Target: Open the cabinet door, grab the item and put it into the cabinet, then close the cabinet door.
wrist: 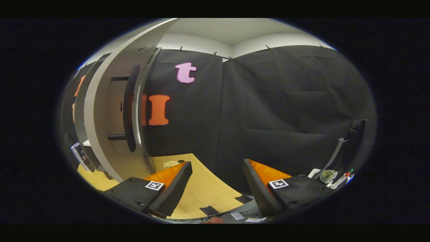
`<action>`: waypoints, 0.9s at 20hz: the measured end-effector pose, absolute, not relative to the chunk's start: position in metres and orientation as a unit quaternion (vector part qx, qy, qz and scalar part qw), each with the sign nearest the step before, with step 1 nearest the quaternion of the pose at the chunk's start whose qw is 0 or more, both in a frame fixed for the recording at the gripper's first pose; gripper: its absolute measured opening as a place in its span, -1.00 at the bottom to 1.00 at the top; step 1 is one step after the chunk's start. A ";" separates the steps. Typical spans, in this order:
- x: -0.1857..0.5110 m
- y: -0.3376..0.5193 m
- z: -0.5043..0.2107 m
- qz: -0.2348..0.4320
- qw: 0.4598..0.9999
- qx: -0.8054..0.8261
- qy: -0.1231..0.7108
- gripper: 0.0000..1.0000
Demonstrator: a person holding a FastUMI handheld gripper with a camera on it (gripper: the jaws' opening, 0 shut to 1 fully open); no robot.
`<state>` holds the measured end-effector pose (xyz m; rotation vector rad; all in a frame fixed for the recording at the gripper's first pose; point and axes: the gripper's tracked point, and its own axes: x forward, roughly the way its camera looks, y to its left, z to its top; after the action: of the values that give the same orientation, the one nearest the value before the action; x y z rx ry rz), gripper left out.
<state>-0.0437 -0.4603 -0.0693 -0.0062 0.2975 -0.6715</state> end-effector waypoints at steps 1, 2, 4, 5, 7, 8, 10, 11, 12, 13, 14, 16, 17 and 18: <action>-0.037 -0.455 -0.071 -0.315 0.938 0.000 0.143 0.95; -0.029 -0.448 -0.074 -0.299 0.943 0.002 0.145 0.95; -0.017 -0.438 -0.079 -0.282 0.947 -0.010 0.154 0.95; -0.012 -0.433 -0.079 -0.276 0.948 -0.018 0.158 0.96; -0.014 -0.429 -0.074 -0.277 0.948 -0.032 0.152 0.82; -0.006 -0.422 -0.072 -0.262 0.955 -0.024 0.139 0.80; -0.003 -0.417 -0.072 -0.258 0.958 -0.012 0.127 0.83; -0.003 -0.413 -0.075 -0.249 0.961 -0.002 0.120 0.79; -0.002 -0.410 -0.077 -0.240 0.964 0.008 0.113 0.77; 0.000 -0.407 -0.078 -0.232 0.967 0.017 0.107 0.75; 0.004 -0.403 -0.078 -0.224 0.969 0.023 0.104 0.73; 0.004 -0.398 -0.079 -0.219 0.970 0.022 0.102 0.66; 0.004 -0.396 -0.079 -0.221 0.970 0.018 0.103 0.61; 0.004 -0.394 -0.078 -0.223 0.969 0.014 0.102 0.60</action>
<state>0.0037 -0.3940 -0.0779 0.0292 0.2058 -0.4497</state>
